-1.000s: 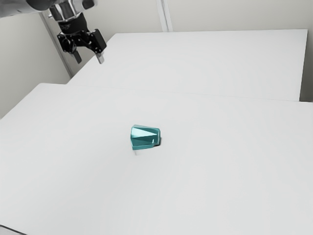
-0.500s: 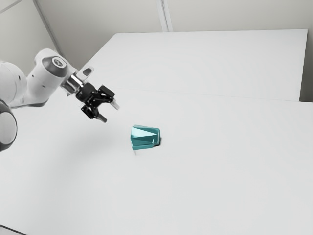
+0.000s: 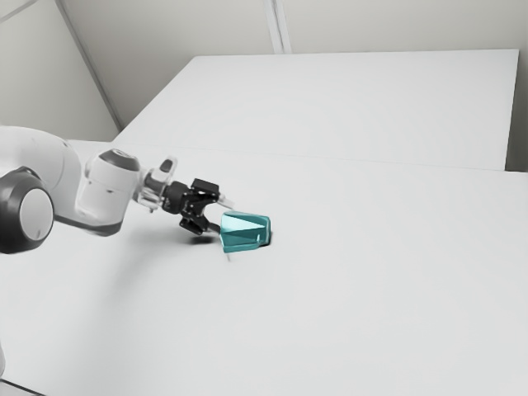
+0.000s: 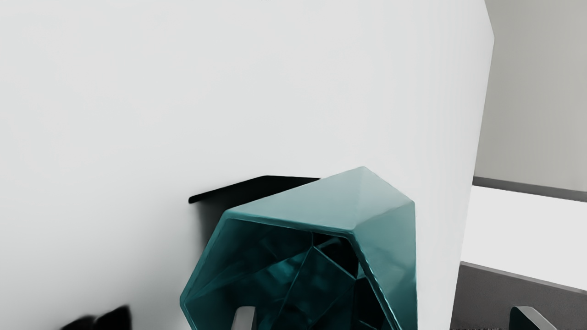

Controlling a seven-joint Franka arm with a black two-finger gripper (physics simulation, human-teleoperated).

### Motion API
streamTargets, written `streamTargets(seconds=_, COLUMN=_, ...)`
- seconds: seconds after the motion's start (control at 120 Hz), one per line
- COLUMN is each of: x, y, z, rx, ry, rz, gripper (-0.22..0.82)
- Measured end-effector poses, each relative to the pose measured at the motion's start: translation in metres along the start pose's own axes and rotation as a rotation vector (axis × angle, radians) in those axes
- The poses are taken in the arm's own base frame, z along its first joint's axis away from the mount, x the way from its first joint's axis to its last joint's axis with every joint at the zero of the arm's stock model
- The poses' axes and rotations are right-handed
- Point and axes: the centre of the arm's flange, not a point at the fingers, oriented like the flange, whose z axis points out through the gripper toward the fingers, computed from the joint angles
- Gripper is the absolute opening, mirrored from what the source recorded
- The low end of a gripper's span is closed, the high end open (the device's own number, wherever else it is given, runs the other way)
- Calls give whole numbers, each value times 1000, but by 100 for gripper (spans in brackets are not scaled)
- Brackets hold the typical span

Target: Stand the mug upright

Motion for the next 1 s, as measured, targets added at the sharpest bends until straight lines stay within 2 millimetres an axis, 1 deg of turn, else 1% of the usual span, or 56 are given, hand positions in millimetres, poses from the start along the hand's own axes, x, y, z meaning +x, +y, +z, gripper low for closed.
streamTargets(seconds=0.142, x=1, y=10, z=16, rx=-43, ry=11, rz=56, gripper=60)
streamTargets(seconds=0.208, x=0, y=11, z=21, rx=-54, ry=14, rz=73, gripper=60)
streamTargets(seconds=0.233, x=0, y=10, z=23, rx=-56, ry=16, rz=77, gripper=58)
streamTargets(seconds=0.275, x=-1, y=9, z=24, rx=-58, ry=20, rz=86, gripper=51)
streamTargets(seconds=0.4, x=0, y=8, z=24, rx=-57, ry=31, rz=114, gripper=20)
streamTargets(seconds=0.483, x=0, y=7, z=24, rx=-57, ry=35, rz=127, gripper=5)
streamTargets(seconds=0.583, x=0, y=7, z=24, rx=-57, ry=39, rz=140, gripper=-5)
streamTargets(seconds=0.742, x=1, y=10, z=23, rx=-68, ry=47, rz=160, gripper=-12)
streamTargets(seconds=0.775, x=2, y=15, z=21, rx=-72, ry=50, rz=171, gripper=-13)
streamTargets(seconds=0.808, x=3, y=25, z=16, rx=-77, ry=54, rz=189, gripper=-14)
streamTargets(seconds=0.942, x=15, y=78, z=-5, rx=-71, ry=59, rz=301, gripper=-16)
streamTargets(seconds=1.0, x=24, y=101, z=-14, rx=8, ry=18, rz=389, gripper=-16)
